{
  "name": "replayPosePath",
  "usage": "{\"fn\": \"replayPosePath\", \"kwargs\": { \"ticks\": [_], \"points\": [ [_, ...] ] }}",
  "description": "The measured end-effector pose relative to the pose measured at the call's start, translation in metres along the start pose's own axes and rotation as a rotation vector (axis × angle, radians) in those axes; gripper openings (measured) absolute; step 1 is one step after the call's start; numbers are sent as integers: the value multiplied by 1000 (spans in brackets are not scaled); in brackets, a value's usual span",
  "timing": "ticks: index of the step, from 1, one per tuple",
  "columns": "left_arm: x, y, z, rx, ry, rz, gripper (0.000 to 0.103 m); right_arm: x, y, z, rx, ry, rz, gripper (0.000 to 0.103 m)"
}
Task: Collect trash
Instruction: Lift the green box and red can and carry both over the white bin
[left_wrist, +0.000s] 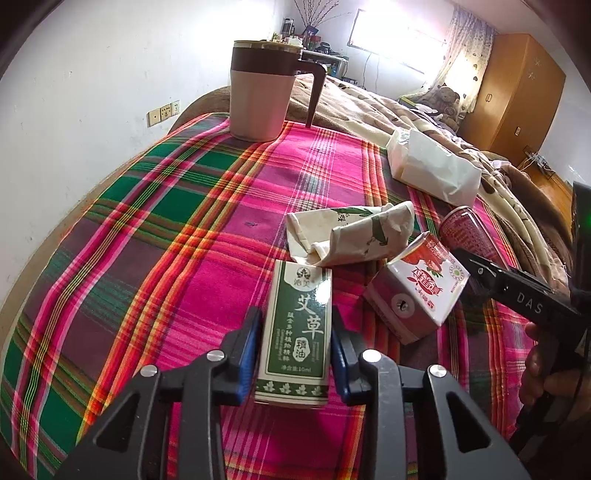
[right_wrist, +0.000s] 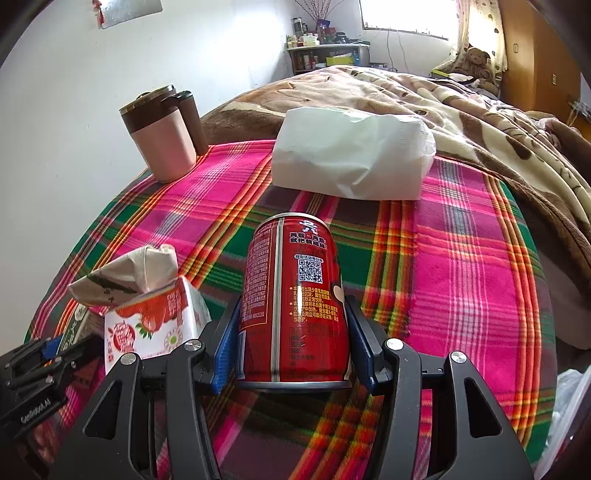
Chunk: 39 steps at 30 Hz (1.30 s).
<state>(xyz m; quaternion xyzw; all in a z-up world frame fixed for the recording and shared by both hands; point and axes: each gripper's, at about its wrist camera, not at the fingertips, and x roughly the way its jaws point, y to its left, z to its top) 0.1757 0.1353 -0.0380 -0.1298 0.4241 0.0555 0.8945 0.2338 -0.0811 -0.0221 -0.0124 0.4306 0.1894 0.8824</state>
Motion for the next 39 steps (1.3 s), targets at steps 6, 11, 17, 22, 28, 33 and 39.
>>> {"fn": "replayPosePath", "kwargs": {
  "ticks": [6, 11, 17, 22, 28, 33, 39],
  "points": [
    [-11, -1, -3, 1, -20, -6, 36, -13, -1, -6, 10, -30, -2, 54],
    [-23, -5, -6, 10, -38, -10, 36, -24, 0, -12, 15, -47, 5, 54],
    [-44, -15, -11, 30, -67, -29, 36, -41, 0, -21, 28, -68, 17, 54],
    [-62, -29, -15, 59, -101, -58, 36, -62, -4, -30, 45, -98, 19, 54],
    [-78, -53, -21, 104, -120, -102, 36, -85, -12, -40, 62, -131, 5, 54],
    [-90, -76, -29, 147, -134, -138, 36, -104, -22, -51, 79, -155, -16, 54],
    [-103, -104, -37, 197, -150, -179, 36, -125, -38, -62, 114, -185, -48, 54]
  ]
}}
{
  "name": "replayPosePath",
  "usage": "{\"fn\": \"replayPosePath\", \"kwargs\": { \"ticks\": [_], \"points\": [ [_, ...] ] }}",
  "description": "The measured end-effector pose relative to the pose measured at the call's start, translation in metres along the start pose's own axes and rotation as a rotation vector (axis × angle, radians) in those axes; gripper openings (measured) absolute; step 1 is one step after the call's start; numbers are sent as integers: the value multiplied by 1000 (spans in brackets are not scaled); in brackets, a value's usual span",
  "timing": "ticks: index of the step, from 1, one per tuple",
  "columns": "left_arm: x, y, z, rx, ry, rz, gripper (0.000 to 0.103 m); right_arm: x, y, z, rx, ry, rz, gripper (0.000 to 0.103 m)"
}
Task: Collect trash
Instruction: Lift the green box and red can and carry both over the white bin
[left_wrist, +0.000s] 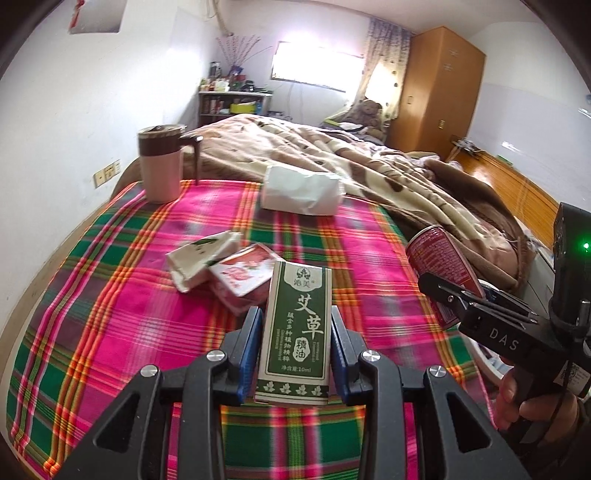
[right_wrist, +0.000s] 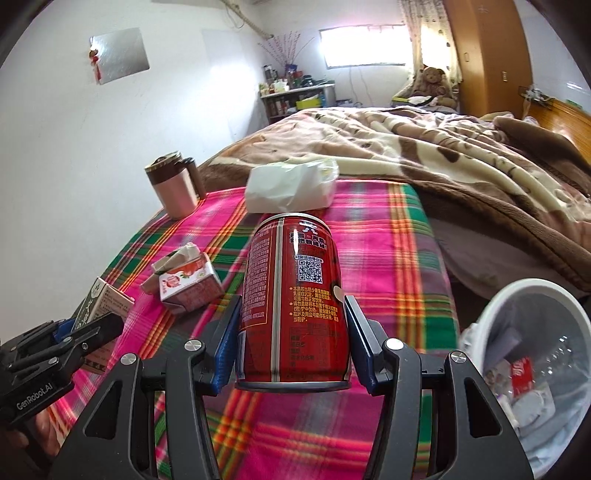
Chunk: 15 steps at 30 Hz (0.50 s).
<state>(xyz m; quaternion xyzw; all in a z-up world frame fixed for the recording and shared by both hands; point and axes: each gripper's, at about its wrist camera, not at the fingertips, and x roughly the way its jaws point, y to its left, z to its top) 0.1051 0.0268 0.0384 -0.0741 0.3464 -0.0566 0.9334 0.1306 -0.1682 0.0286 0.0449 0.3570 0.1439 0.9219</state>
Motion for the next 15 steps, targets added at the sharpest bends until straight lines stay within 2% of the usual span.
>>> {"fn": "replayPosePath", "kwargs": {
  "ticks": [7, 15],
  "points": [
    [-2, -36, 1, 59, -9, -59, 36, -23, -25, -5, 47, -33, -42, 54],
    [4, -80, 3, 131, -8, -134, 36, -48, -59, -13, 108, -66, -129, 54]
  ]
}}
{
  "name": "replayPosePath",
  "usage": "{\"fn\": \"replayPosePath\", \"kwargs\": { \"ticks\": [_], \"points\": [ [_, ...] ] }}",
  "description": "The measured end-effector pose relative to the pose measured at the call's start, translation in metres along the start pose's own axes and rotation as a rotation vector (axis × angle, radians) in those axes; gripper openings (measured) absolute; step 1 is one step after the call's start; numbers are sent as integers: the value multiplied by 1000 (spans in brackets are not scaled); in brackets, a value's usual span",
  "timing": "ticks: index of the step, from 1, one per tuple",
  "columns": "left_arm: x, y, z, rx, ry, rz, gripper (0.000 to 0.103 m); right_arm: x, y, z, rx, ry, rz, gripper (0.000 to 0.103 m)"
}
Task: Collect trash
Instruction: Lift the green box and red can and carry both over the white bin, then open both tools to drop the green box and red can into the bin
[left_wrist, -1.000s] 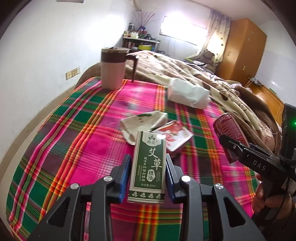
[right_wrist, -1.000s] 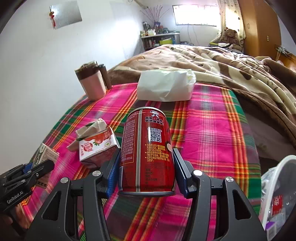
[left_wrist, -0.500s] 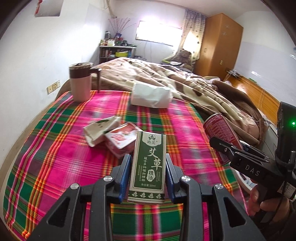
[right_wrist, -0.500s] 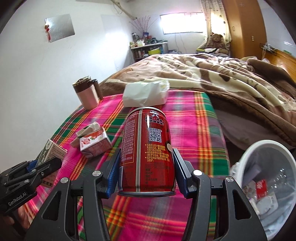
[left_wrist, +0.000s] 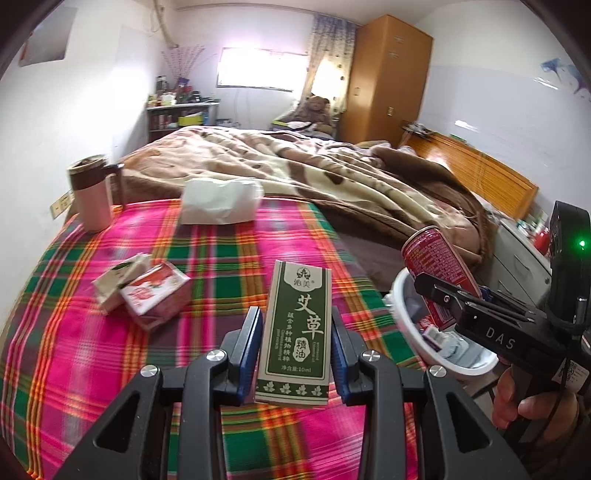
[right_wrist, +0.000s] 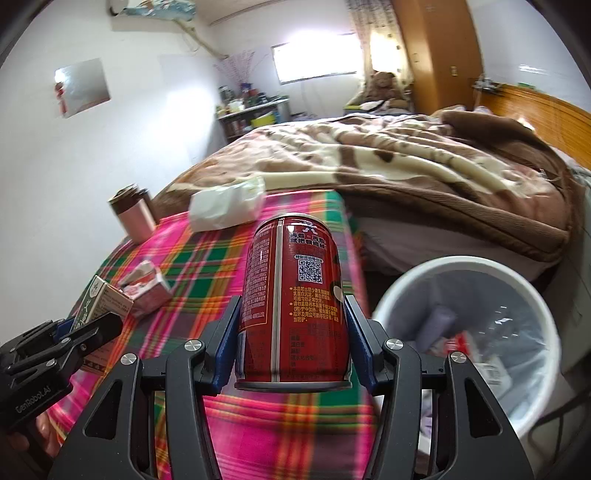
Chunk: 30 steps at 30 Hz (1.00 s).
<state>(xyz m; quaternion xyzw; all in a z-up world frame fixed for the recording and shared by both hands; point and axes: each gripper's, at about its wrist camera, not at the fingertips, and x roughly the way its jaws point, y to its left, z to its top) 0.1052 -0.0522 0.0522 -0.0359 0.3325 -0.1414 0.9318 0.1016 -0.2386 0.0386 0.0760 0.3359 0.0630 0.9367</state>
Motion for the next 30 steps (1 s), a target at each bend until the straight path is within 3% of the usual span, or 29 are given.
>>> {"fn": "replayPosePath", "kwargs": {
  "ticks": [16, 30],
  "points": [
    [28, -82, 17, 139, 12, -131, 36, -30, -65, -6, 105, -41, -156, 54],
    [68, -141, 16, 196, 99, -254, 36, -30, -111, -16, 186, -1, -264, 54]
  ]
}}
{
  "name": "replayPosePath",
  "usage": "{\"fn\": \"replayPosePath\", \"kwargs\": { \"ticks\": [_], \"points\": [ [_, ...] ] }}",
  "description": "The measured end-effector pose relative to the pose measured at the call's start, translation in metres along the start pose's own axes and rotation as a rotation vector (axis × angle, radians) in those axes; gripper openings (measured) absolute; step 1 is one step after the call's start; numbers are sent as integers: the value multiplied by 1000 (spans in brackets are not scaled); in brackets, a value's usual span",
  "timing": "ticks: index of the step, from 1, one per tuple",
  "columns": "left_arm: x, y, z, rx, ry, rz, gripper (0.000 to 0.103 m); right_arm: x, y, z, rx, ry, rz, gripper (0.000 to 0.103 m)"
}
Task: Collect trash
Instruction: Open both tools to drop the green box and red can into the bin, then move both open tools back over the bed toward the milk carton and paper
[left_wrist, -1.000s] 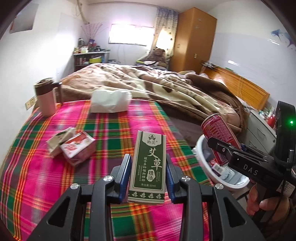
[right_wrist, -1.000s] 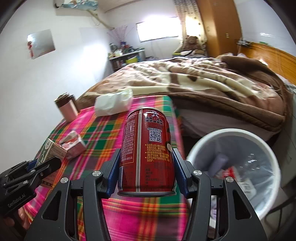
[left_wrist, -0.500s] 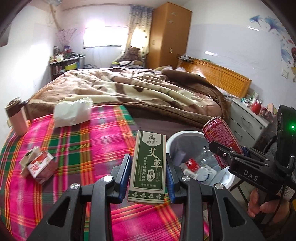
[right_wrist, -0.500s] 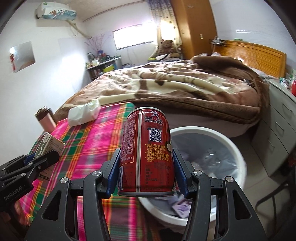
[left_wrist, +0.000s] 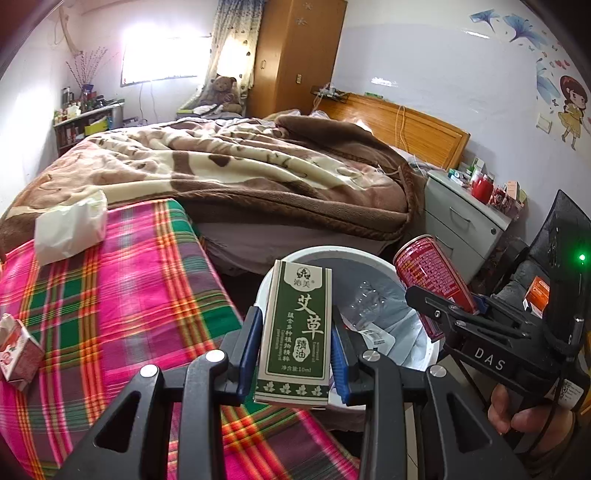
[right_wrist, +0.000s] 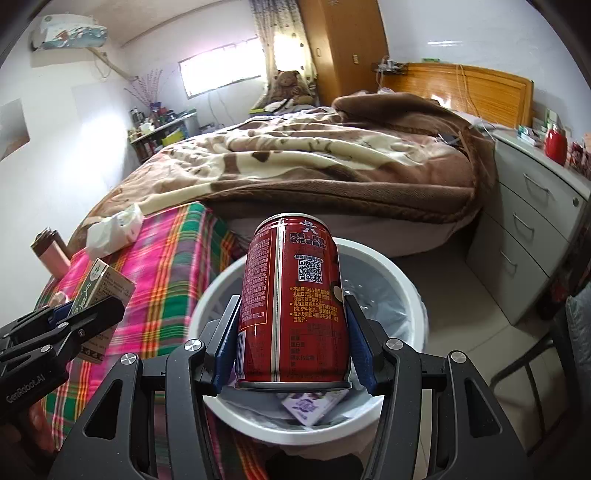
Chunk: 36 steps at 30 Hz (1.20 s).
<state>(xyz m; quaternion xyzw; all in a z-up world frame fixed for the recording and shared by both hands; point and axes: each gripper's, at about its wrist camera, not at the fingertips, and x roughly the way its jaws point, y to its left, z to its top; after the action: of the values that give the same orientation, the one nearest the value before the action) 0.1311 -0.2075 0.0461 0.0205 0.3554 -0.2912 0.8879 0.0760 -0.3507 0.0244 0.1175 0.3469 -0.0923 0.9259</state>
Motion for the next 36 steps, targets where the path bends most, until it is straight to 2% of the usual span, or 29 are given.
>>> {"fn": "replayPosePath", "kwargs": {
  "ticks": [20, 21, 25, 27, 30, 36],
  "points": [
    [41, -27, 7, 48, 60, -29, 36, 20, -26, -4, 38, 67, -63, 54],
    [42, -27, 8, 49, 65, -31, 38, 21, -26, -4, 37, 69, -65, 54],
    [44, -27, 8, 43, 73, -46, 60, 22, -29, -4, 54, 69, -69, 55],
    [43, -27, 8, 43, 69, -46, 64, 21, -30, -4, 60, 62, -71, 55],
    [41, -26, 8, 36, 64, -44, 69, 19, -34, -2, 81, 57, -64, 64],
    [34, -22, 6, 29, 54, -43, 69, 19, -32, -3, 85, 56, -67, 64]
  ]
}}
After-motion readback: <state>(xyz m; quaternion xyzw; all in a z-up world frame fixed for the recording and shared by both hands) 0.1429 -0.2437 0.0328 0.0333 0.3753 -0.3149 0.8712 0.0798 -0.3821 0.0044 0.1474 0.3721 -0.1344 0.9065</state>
